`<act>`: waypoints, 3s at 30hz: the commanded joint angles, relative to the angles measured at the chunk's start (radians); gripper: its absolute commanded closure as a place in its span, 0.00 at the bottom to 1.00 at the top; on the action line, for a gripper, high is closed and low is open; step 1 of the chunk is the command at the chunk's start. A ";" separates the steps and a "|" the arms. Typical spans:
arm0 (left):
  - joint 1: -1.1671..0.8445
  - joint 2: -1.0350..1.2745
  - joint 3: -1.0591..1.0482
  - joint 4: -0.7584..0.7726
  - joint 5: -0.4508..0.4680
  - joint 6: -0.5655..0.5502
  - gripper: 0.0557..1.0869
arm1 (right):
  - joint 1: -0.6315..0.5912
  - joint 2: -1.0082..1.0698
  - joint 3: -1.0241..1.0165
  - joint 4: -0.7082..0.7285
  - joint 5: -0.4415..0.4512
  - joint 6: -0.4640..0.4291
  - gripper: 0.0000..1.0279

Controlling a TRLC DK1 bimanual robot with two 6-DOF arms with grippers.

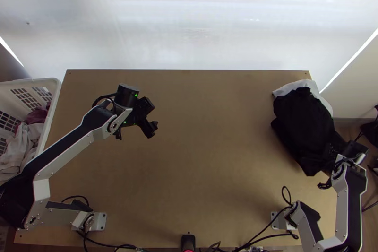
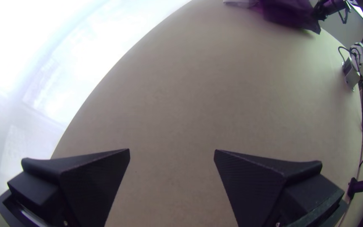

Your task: Fold the t-shirt

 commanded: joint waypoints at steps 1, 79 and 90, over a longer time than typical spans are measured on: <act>-0.005 -0.013 -0.017 0.005 -0.006 -0.005 0.05 | 0.003 0.029 -0.065 0.035 -0.007 -0.048 0.04; 0.366 -1.383 -1.129 0.497 -0.083 -0.220 0.05 | 0.928 -0.506 -0.438 0.712 0.329 0.069 0.04; 0.366 -1.480 -1.132 0.316 -0.029 -0.176 0.05 | 1.008 -0.506 -0.441 0.533 0.301 0.056 0.04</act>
